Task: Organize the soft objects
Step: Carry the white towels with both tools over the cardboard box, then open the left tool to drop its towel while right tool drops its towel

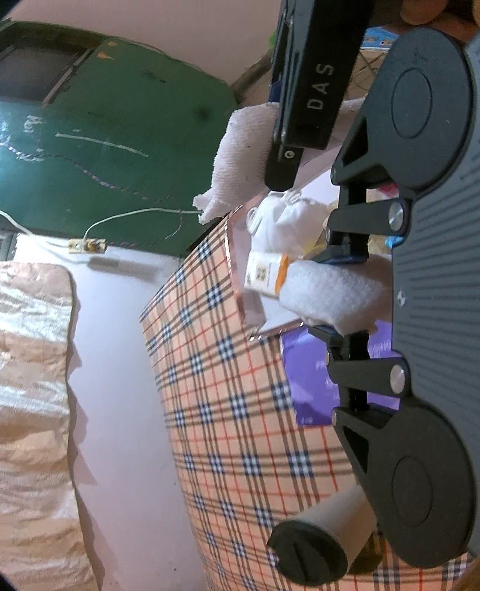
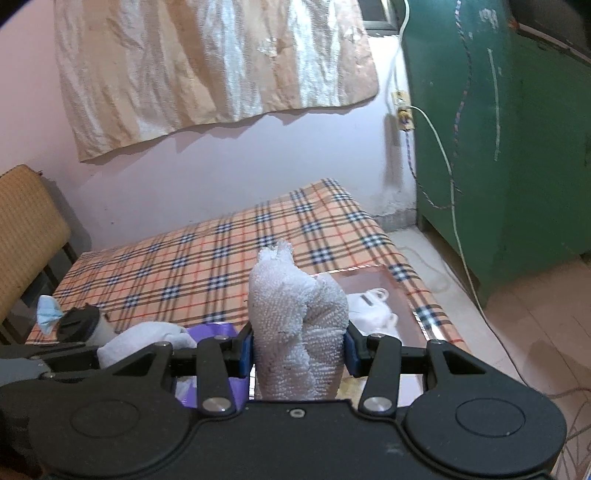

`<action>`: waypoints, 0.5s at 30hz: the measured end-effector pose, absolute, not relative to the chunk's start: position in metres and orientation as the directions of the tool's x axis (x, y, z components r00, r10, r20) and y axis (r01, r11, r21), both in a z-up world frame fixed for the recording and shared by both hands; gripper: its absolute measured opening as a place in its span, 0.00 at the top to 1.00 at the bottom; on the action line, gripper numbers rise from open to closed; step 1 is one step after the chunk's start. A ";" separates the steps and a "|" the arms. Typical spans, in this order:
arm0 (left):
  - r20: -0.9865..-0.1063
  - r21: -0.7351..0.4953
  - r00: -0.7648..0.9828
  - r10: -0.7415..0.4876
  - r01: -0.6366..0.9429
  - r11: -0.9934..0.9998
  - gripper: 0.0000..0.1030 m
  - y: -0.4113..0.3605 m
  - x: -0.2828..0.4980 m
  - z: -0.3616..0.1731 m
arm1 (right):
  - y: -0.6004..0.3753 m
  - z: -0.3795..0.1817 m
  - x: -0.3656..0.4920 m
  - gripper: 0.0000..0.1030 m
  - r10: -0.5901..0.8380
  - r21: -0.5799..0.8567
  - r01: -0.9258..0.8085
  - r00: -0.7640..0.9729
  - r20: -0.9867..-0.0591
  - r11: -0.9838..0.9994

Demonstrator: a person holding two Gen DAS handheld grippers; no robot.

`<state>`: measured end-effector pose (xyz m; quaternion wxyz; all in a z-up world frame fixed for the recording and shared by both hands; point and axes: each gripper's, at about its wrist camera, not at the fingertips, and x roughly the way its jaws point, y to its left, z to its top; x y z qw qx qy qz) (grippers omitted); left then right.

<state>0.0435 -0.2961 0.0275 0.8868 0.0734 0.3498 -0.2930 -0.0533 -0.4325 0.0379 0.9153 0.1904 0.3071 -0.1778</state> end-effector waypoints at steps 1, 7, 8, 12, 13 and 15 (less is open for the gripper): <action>-0.667 -0.076 0.578 -0.470 0.575 0.815 0.69 -0.300 0.043 0.025 | -0.436 0.035 -0.055 0.47 -0.211 0.241 0.450 0.743 -0.635 0.860; -0.686 -0.092 0.539 -0.489 0.602 0.793 0.69 -0.318 0.043 0.012 | -0.452 0.021 -0.062 0.46 -0.213 0.253 0.474 0.727 -0.653 0.843; -0.688 -0.097 0.533 -0.493 0.606 0.790 0.69 -0.321 0.043 0.010 | -0.454 0.019 -0.063 0.46 -0.214 0.255 0.478 0.725 -0.655 0.841; -0.686 -0.117 0.505 -0.523 0.633 0.765 0.63 -0.330 0.043 0.004 | -0.463 0.011 -0.064 0.42 -0.214 0.264 0.491 0.718 -0.663 0.830; -0.682 -0.122 0.502 -0.532 0.639 0.760 0.61 -0.332 0.043 0.002 | -0.465 0.010 -0.063 0.40 -0.216 0.265 0.496 0.716 -0.664 0.827; -0.680 -0.123 0.502 -0.534 0.640 0.759 0.44 -0.333 0.042 0.000 | -0.467 0.007 -0.064 0.28 -0.214 0.274 0.496 0.720 -0.659 0.824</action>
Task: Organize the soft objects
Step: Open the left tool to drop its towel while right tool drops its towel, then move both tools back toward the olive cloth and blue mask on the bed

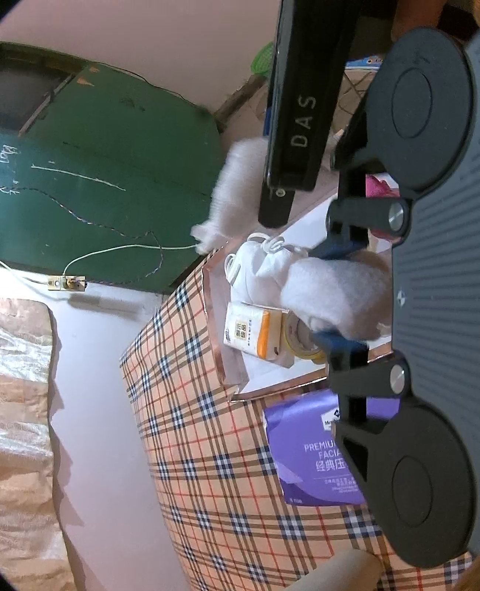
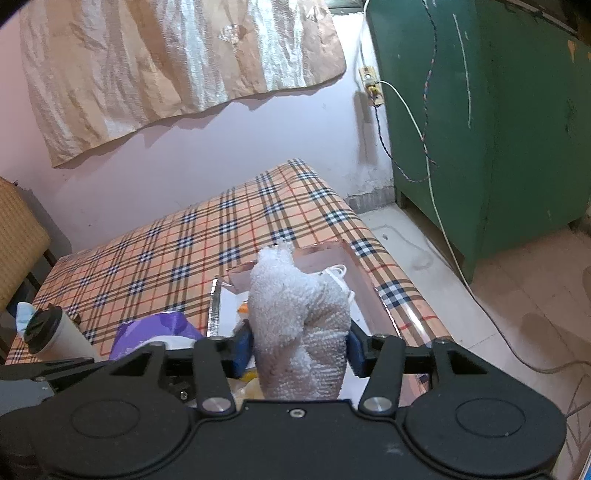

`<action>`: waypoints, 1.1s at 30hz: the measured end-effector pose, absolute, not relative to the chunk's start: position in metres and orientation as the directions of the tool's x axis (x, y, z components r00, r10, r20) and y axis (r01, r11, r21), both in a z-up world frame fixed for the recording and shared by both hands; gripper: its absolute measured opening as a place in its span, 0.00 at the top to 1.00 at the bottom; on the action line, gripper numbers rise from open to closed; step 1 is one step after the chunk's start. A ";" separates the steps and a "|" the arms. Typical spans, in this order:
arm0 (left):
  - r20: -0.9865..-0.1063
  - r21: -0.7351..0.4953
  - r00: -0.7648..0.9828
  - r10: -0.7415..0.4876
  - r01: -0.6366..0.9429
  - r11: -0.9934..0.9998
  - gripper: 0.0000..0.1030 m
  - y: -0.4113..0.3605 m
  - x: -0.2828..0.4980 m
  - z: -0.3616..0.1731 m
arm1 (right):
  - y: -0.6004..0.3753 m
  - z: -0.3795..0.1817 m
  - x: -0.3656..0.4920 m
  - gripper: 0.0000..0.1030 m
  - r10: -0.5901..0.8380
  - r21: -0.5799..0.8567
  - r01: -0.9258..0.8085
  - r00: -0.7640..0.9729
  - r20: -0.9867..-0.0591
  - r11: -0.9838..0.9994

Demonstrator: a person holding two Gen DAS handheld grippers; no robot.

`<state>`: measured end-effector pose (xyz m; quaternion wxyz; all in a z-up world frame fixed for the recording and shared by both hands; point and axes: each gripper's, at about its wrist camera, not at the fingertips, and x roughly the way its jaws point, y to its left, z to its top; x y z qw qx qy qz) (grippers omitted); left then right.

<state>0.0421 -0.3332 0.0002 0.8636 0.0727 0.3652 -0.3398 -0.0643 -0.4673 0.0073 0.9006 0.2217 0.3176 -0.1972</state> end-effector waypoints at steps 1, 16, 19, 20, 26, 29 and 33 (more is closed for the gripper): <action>-0.678 -0.125 0.504 -0.535 0.638 0.760 0.40 -0.332 0.042 -0.001 | -0.468 0.007 -0.065 0.26 -0.214 0.278 0.497 0.723 -0.657 0.822; -0.602 -0.158 0.610 -0.516 0.542 0.825 0.26 -0.270 0.040 0.033 | -0.428 0.041 -0.068 0.23 -0.204 0.296 0.432 0.795 -0.571 0.852; -0.596 -0.160 0.634 -0.493 0.508 0.847 0.25 -0.249 0.042 0.038 | -0.412 0.047 -0.062 0.21 -0.188 0.299 0.408 0.808 -0.559 0.863; -0.594 -0.162 0.640 -0.487 0.498 0.852 0.25 -0.242 0.042 0.039 | -0.408 0.048 -0.060 0.21 -0.182 0.299 0.400 0.811 -0.557 0.866; -0.573 -0.179 0.696 -0.432 0.409 0.895 0.24 -0.188 0.044 0.043 | -0.375 0.053 -0.044 0.20 -0.127 0.301 0.335 0.829 -0.545 0.893; -0.560 -0.180 0.745 -0.362 0.317 0.931 0.22 -0.148 0.052 0.042 | -0.363 0.052 -0.040 0.19 -0.101 0.297 0.304 0.833 -0.543 0.905; -0.588 -0.203 0.771 -0.244 0.152 0.967 0.22 -0.091 0.080 0.033 | -0.353 0.048 -0.035 0.18 -0.083 0.299 0.288 0.831 -0.550 0.910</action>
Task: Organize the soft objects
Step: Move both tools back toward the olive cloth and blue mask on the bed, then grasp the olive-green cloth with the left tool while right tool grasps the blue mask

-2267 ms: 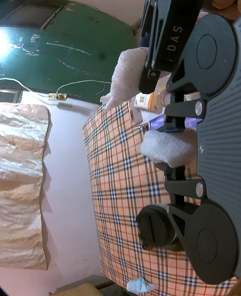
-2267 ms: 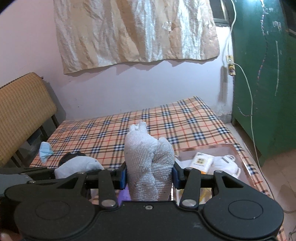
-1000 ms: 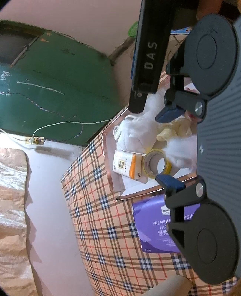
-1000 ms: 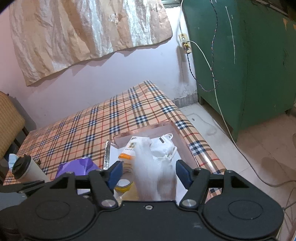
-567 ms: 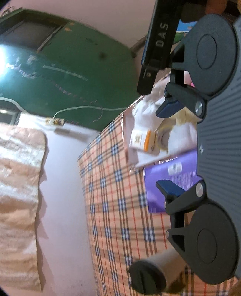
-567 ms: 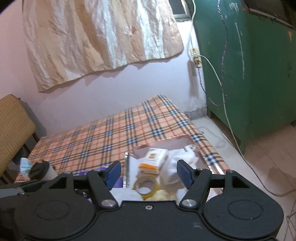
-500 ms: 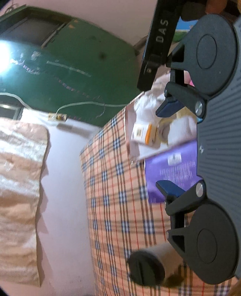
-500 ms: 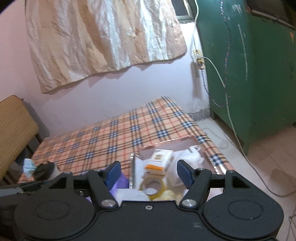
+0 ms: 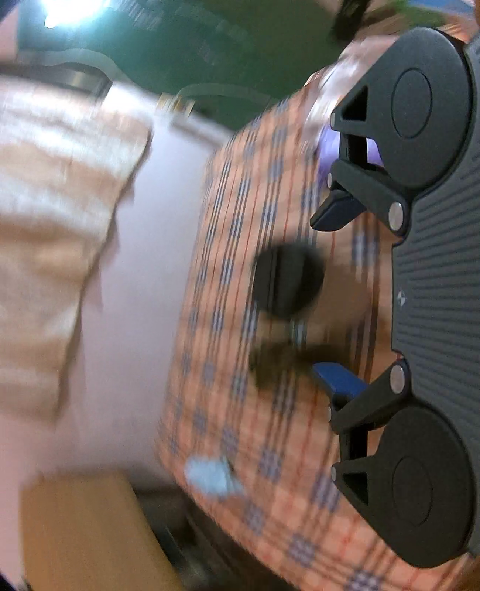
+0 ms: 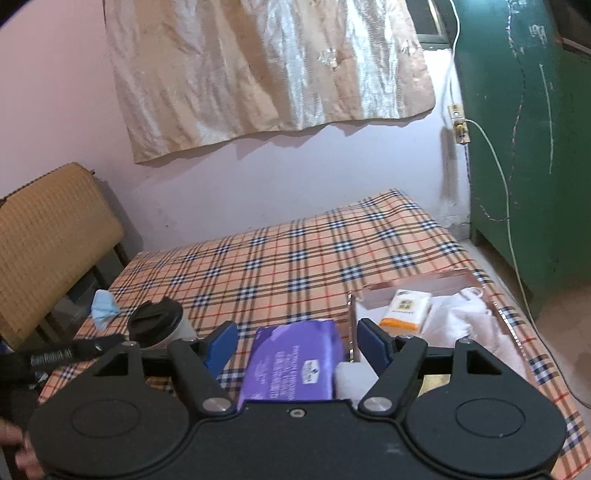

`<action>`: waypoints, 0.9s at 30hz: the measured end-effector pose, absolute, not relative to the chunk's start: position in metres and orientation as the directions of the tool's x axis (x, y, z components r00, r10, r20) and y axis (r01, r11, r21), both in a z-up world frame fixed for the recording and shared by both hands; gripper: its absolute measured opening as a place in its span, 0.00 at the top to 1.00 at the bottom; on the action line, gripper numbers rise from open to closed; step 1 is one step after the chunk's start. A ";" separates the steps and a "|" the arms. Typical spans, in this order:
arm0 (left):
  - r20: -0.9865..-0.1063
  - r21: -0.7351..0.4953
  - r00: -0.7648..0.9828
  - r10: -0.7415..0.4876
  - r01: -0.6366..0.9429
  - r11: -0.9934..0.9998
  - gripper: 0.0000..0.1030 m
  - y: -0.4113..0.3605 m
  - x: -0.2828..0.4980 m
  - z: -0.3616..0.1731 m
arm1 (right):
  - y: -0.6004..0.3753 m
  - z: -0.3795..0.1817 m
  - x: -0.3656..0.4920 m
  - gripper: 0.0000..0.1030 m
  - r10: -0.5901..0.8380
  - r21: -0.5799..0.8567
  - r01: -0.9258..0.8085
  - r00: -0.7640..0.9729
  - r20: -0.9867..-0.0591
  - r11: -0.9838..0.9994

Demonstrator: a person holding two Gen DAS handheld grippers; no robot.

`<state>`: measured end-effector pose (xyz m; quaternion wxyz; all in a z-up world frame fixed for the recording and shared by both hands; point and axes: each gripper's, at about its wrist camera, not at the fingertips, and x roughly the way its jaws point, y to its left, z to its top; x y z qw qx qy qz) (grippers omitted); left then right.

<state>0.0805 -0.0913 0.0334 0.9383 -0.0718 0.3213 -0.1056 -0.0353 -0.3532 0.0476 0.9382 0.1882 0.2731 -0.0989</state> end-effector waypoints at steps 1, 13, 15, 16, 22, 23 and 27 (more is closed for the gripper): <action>-0.595 -0.201 0.774 -0.218 0.119 0.972 0.22 -0.079 0.089 0.030 | -0.350 0.046 -0.034 0.18 -0.077 0.302 0.284 0.832 -0.550 0.910; -0.684 -0.263 0.678 -0.269 0.115 0.958 0.22 -0.043 0.187 -0.015 | -0.342 0.018 -0.028 0.18 -0.073 0.301 0.301 0.806 -0.588 0.905; -0.688 -0.320 0.658 -0.306 0.104 0.942 0.21 -0.038 0.201 -0.021 | -0.344 0.014 -0.027 0.18 -0.085 0.292 0.315 0.797 -0.597 0.903; -0.691 -0.344 0.651 -0.316 0.088 0.935 0.21 -0.038 0.211 -0.023 | -0.346 0.012 -0.026 0.18 -0.091 0.290 0.323 0.793 -0.602 0.901; -0.735 -0.398 0.573 -0.361 0.066 0.915 0.17 -0.043 0.255 -0.031 | -0.359 -0.001 -0.021 0.18 -0.123 0.290 0.374 0.773 -0.622 0.881; -0.743 -0.388 0.566 -0.358 0.072 0.919 0.17 -0.048 0.260 -0.032 | -0.360 -0.003 -0.020 0.18 -0.123 0.293 0.377 0.771 -0.624 0.879; -0.770 -0.345 0.539 -0.342 0.100 0.933 0.09 -0.069 0.272 -0.037 | -0.360 -0.010 -0.013 0.18 -0.120 0.291 0.377 0.767 -0.631 0.879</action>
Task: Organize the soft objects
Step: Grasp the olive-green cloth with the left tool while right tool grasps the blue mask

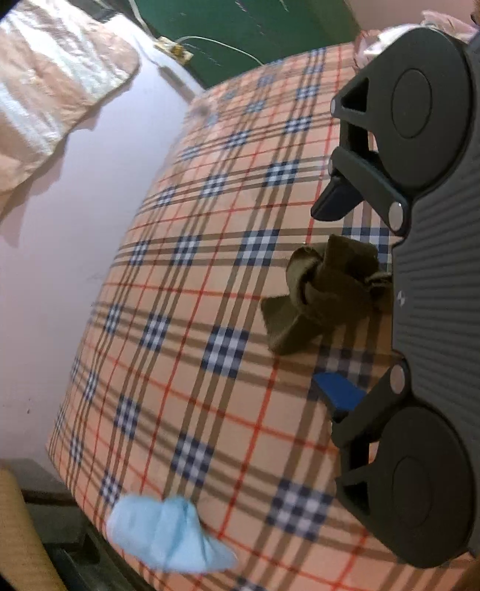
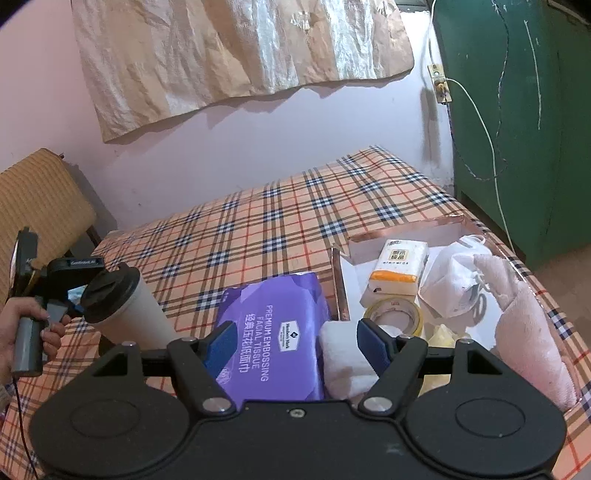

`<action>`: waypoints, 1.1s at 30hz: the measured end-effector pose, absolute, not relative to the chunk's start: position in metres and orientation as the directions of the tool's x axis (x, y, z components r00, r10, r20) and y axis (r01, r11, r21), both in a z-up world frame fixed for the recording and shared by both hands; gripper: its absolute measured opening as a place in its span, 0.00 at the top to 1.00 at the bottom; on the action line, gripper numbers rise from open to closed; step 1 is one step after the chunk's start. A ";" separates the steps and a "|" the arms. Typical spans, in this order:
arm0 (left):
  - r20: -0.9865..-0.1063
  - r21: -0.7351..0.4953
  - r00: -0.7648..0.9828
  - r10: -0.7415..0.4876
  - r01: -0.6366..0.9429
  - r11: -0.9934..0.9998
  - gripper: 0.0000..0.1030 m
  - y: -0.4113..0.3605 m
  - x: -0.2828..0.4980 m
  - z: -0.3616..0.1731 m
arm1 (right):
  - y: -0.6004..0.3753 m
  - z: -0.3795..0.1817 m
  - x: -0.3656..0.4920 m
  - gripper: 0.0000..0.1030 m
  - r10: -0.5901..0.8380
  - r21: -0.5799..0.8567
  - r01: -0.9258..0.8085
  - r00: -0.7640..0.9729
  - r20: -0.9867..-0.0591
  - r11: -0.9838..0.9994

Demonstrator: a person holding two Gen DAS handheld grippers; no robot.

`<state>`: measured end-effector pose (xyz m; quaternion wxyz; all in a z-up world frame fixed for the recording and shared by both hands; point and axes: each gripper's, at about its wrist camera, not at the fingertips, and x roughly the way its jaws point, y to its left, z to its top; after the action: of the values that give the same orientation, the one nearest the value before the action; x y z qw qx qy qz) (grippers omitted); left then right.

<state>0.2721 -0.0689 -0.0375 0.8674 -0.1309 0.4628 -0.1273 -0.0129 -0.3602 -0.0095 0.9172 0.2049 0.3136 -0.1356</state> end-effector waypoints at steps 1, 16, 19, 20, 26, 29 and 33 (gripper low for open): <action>-0.774 -0.340 0.533 -0.341 0.104 0.935 0.09 -0.073 0.273 -0.041 | -0.360 -0.010 -0.011 0.18 -0.118 0.290 0.374 0.767 -0.631 0.881; -0.750 -0.220 0.620 -0.229 0.093 0.971 0.61 -0.036 0.229 -0.035 | -0.309 0.018 0.029 0.18 0.001 0.277 0.192 0.819 -0.573 0.941; -0.731 -0.192 0.658 -0.181 0.057 0.980 0.61 -0.007 0.206 -0.024 | -0.278 0.022 0.049 0.18 0.073 0.280 0.108 0.822 -0.565 0.954; -0.726 -0.177 0.669 -0.162 0.047 0.983 0.61 0.000 0.199 -0.019 | -0.268 0.023 0.055 0.18 0.093 0.277 0.082 0.821 -0.563 0.957; -0.690 -0.127 0.720 -0.074 -0.019 0.992 0.61 0.055 0.161 0.000 | -0.194 0.025 0.102 0.18 0.226 0.273 -0.082 0.800 -0.556 0.959; -0.678 -0.118 0.733 -0.041 -0.053 0.992 0.61 0.076 0.150 0.002 | -0.163 0.024 0.133 0.15 0.268 0.274 -0.130 0.786 -0.557 0.953; -0.666 -0.126 0.745 -0.015 -0.093 0.988 0.61 0.097 0.147 0.001 | -0.131 0.016 0.180 0.14 0.276 0.262 -0.147 0.775 -0.569 0.954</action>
<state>0.1473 0.0973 0.0006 0.9311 -0.0757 0.3562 0.0208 0.1802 -0.1313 0.0164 0.9365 0.1016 0.3160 0.1130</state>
